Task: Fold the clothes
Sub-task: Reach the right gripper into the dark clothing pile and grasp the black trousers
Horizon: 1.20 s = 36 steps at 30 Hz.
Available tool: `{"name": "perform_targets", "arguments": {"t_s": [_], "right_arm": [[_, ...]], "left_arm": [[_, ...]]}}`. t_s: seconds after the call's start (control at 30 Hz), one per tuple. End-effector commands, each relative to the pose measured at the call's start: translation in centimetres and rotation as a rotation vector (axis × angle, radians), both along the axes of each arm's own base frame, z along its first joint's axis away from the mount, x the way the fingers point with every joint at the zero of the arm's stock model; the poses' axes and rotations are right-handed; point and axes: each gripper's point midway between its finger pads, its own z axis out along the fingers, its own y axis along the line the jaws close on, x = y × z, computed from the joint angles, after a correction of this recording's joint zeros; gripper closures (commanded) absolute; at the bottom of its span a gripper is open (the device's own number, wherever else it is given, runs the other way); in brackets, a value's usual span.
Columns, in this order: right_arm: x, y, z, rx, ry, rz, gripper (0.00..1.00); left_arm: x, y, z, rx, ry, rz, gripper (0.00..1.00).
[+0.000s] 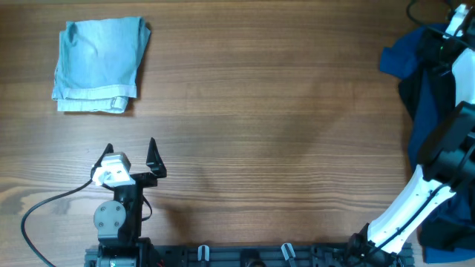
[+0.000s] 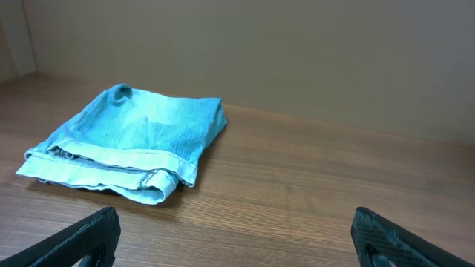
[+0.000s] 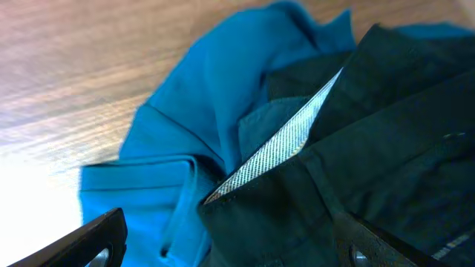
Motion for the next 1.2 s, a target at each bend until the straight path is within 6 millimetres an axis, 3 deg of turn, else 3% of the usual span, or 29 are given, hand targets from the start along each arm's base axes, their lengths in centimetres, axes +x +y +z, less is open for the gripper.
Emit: {"name": "perform_targets", "arguments": {"t_s": [0.0,0.13,0.23,0.37,0.43,0.47,0.53,0.57,0.73,0.87,0.93,1.1,1.17], "right_arm": [[0.3,-0.2,-1.9,-0.018,0.035,0.008,0.1],[0.2,-0.1,-3.3,-0.008,0.056,0.008,0.13],[0.1,-0.2,-3.5,-0.007,0.06,0.008,0.25],[0.2,-0.2,-3.5,-0.008,0.06,0.009,0.29],[0.1,-0.2,-3.5,-0.015,0.065,0.021,0.36],[0.1,-0.2,-3.5,-0.021,0.067,0.029,0.36],[0.1,-0.3,-3.5,-0.026,0.069,0.026,0.08],[0.0,-0.6,-3.5,-0.04,0.074,0.016,0.07],[-0.2,-0.8,-3.6,-0.101,0.112,0.086,0.11],[-0.2,-0.8,-3.7,-0.105,0.116,0.086,0.3],[-0.3,-0.8,-3.8,-0.104,0.117,0.086,0.36],[-0.3,-0.8,-3.9,-0.106,0.118,0.084,0.34],[-0.4,-1.1,-3.9,-0.118,0.123,0.075,0.27]], "left_arm": [[0.0,0.1,-0.2,0.023,0.002,0.002,0.0],[0.0,0.1,-0.2,0.023,0.002,0.002,0.0],[0.0,0.1,-0.2,0.023,0.002,0.002,0.0],[0.0,0.1,-0.1,0.023,0.001,0.002,0.0],[0.0,0.1,-0.2,0.023,0.002,0.002,0.0],[0.0,0.1,-0.2,0.023,0.002,0.002,0.0],[0.0,0.1,-0.2,0.023,0.002,0.002,0.0],[0.0,0.1,-0.2,0.023,0.002,0.002,0.0],[0.0,0.1,-0.2,0.023,0.002,0.002,0.0],[0.0,0.1,-0.2,0.023,0.002,0.002,0.0],[0.0,0.1,-0.1,0.023,0.001,0.002,0.0],[0.0,0.1,-0.1,0.023,0.001,0.002,0.0],[0.0,0.1,-0.1,0.023,0.001,0.002,0.0]]}}
